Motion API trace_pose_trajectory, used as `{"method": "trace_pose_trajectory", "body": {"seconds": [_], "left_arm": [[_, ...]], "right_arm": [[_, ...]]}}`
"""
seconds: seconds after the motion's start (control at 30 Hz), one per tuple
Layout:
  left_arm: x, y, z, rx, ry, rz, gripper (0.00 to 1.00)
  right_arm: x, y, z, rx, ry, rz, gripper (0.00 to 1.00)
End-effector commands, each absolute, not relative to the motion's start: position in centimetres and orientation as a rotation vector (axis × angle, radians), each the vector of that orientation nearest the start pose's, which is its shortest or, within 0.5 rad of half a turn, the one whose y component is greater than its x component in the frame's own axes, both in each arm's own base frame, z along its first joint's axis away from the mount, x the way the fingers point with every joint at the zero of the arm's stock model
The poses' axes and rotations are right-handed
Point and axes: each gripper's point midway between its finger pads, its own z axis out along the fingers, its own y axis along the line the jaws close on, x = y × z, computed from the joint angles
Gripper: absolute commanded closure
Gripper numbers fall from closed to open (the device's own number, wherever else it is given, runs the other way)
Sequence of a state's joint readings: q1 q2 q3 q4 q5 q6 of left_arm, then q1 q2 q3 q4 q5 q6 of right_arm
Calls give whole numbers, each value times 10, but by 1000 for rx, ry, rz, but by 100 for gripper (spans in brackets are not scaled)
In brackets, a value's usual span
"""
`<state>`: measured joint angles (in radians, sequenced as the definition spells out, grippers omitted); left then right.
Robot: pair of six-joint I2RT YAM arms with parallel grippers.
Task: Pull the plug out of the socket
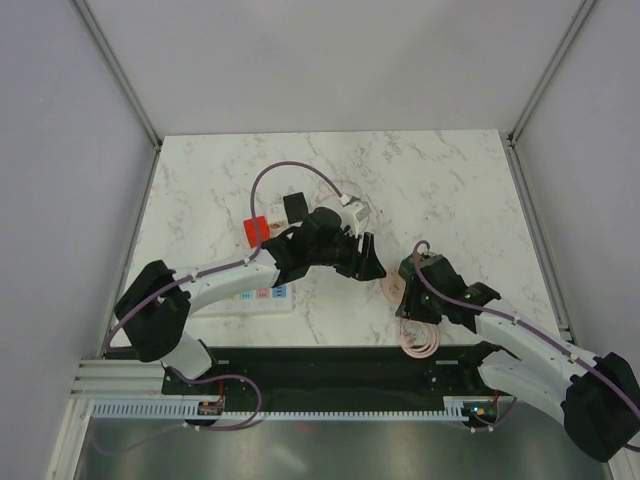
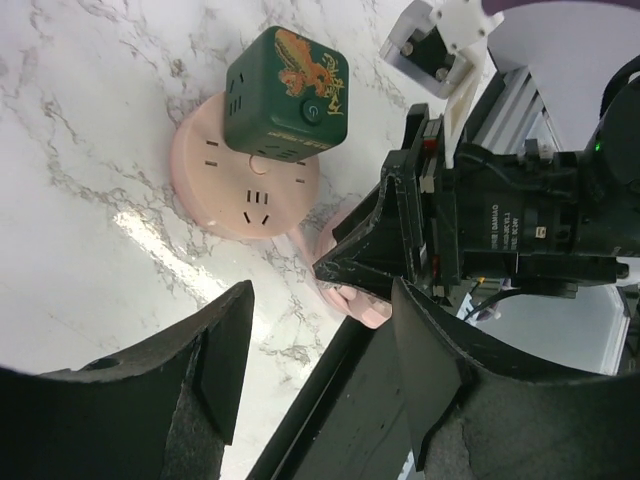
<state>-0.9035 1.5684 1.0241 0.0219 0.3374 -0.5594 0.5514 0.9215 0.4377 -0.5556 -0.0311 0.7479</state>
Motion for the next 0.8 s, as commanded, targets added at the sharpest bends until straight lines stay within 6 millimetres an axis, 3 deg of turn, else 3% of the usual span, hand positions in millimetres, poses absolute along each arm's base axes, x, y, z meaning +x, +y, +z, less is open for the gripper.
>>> {"method": "trace_pose_trajectory", "body": {"seconds": [0.0,0.3,0.37,0.53,0.77], "left_arm": [[222,-389,170,588,2149,-1123,36],[224,-374,161,584,2165,-1059,36],[223,-372,163,589,2164,-1058,36],[227,-366,167,588,2140,-1023,36],[229,-351,171,570,2144,-983,36]], "right_arm": [[162,154,32,245,2667,544,49],[195,176,38,377,2574,575,69],[204,179,42,416,2552,576,70],[226,196,55,469,2482,652,66],[248,219,74,363,2468,706,52]]}}
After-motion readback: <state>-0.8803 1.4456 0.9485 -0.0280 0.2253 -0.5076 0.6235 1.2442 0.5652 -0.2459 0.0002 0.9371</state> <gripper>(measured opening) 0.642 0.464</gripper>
